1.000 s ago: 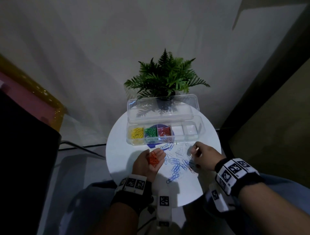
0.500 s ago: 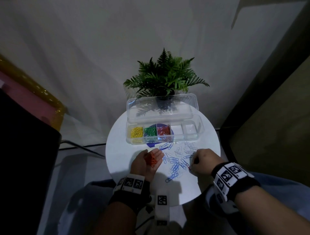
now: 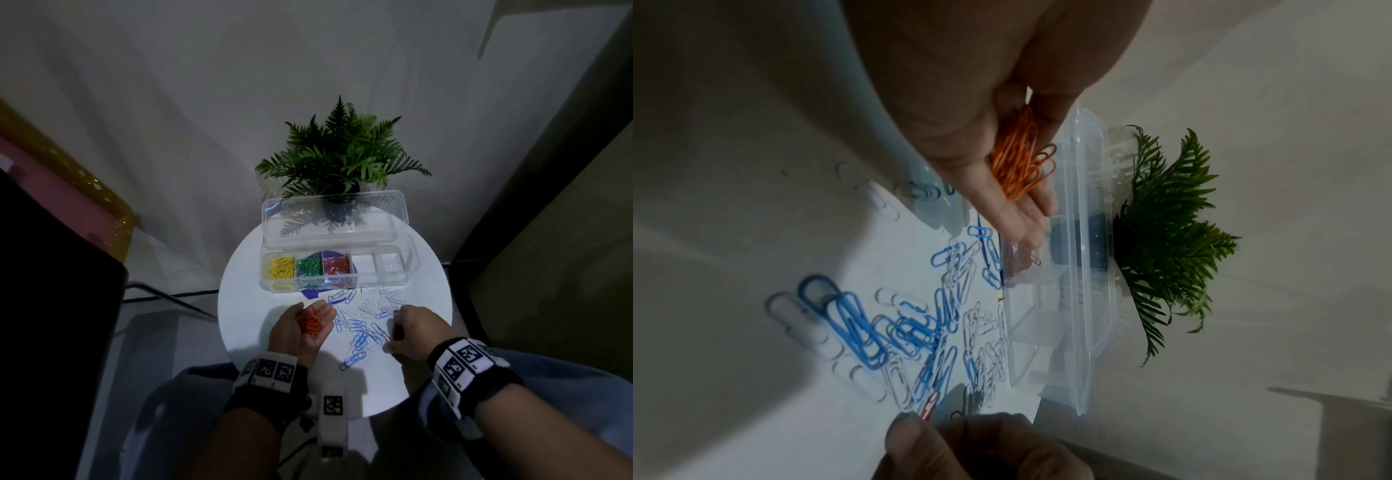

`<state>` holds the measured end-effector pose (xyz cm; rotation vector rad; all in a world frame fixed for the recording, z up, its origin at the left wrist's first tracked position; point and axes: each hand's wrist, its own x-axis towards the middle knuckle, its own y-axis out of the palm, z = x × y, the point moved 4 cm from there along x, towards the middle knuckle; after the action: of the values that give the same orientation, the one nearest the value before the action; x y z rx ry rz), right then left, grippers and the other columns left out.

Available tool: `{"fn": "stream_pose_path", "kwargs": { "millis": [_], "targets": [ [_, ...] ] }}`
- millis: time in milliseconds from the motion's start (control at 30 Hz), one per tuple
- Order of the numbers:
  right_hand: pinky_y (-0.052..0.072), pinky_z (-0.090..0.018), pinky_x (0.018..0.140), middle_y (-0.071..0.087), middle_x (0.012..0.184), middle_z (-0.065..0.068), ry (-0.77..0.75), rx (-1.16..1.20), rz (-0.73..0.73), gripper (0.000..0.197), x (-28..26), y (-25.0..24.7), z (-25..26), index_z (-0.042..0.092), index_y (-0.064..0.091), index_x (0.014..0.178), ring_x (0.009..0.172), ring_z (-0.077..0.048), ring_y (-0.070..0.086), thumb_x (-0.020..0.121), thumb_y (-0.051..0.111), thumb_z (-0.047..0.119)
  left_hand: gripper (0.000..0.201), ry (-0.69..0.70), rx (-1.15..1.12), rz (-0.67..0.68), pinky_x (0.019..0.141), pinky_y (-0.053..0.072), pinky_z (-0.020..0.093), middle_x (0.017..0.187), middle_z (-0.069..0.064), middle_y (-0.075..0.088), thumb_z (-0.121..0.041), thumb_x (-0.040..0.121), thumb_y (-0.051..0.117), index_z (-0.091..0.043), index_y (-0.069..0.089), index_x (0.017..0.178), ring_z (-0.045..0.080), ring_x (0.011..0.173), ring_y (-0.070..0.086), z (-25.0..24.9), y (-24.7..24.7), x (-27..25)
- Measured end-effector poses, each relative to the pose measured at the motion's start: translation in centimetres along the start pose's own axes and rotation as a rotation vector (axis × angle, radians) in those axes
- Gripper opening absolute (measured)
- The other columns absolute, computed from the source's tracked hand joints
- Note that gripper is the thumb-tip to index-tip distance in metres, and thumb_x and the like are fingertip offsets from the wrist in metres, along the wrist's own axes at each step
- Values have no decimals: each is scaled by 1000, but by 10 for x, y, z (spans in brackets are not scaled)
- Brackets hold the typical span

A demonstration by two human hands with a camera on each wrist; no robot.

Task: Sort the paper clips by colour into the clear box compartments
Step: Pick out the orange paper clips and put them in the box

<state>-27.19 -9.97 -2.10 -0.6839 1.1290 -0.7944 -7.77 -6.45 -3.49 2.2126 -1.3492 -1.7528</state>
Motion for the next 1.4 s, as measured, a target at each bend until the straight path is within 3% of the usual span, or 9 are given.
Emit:
{"fn": "stream_pose_path", "kwargs": {
  "millis": [133, 300, 533, 667, 800, 933, 1067, 1267, 1400],
  "targets": [
    [45, -21, 78, 68, 100, -7, -20, -40, -5, 5, 3, -1, 14, 19, 68, 79, 99, -22, 62, 76, 68, 22, 38, -2, -22, 6, 78, 45, 31, 64, 14, 70, -21, 98, 31, 2, 59, 86, 21, 54, 70, 1, -3, 4],
    [46, -24, 85, 66, 110, -11, -38, -58, 52, 18, 5, 4, 22, 11, 70, 96, 106, -26, 60, 82, 61, 17, 39, -3, -40, 18, 79, 45, 31, 64, 15, 70, -22, 98, 31, 2, 59, 86, 22, 56, 70, -2, -6, 5],
    [40, -25, 89, 54, 118, -9, -78, -18, -15, 31, -2, 8, 8, 7, 62, 107, 109, -25, 55, 84, 64, 28, 39, -6, -42, 13, 95, 40, 33, 78, 13, 68, -21, 99, 30, 2, 58, 86, 25, 104, 52, -7, -8, -5],
    [38, -20, 83, 54, 116, -10, -119, -36, 29, 8, -5, 6, 15, 15, 63, 84, 108, -23, 56, 87, 58, 21, 40, -16, -44, -2, 80, 43, 31, 71, 17, 67, -20, 99, 29, 2, 57, 83, 26, 91, 57, -6, -9, -8],
    [38, -19, 75, 51, 92, -1, -116, -28, 85, 13, -5, 7, 17, 19, 50, 74, 105, -23, 58, 85, 58, 19, 41, -6, -61, -18, 99, 38, 36, 85, 18, 66, -19, 99, 29, 3, 58, 81, 28, 118, 50, -6, -10, -7],
    [38, -22, 80, 57, 98, -7, -106, 27, 96, 28, -4, 2, 13, 23, 43, 66, 107, -25, 58, 89, 57, 24, 40, -11, -103, -19, 102, 36, 37, 61, 18, 69, -18, 99, 30, 5, 57, 80, 32, 131, 43, -6, -12, -3],
    [40, -25, 85, 61, 109, -12, -104, 107, 27, 13, 0, -7, 12, 12, 56, 89, 105, -26, 58, 91, 53, 24, 41, -20, -81, -9, 107, 32, 37, 78, 20, 71, -20, 99, 29, 5, 57, 81, 33, 125, 48, -6, -11, -3],
    [33, -12, 64, 52, 78, 6, -143, 206, 6, 29, -1, -7, 14, 23, 40, 66, 78, -13, 48, 93, 49, 15, 40, -22, -57, -18, 106, 33, 36, 67, 17, 70, -19, 98, 29, 5, 57, 81, 31, 117, 51, -5, -10, -5],
    [35, -4, 59, 46, 66, 19, -259, 296, -75, 32, -6, -17, 39, 27, 40, 67, 64, 2, 45, 91, 50, 9, 46, -5, -40, 22, 89, 50, 31, 59, 16, 68, -19, 98, 28, 5, 62, 77, 29, 72, 67, -2, -6, -4]
  ]
}}
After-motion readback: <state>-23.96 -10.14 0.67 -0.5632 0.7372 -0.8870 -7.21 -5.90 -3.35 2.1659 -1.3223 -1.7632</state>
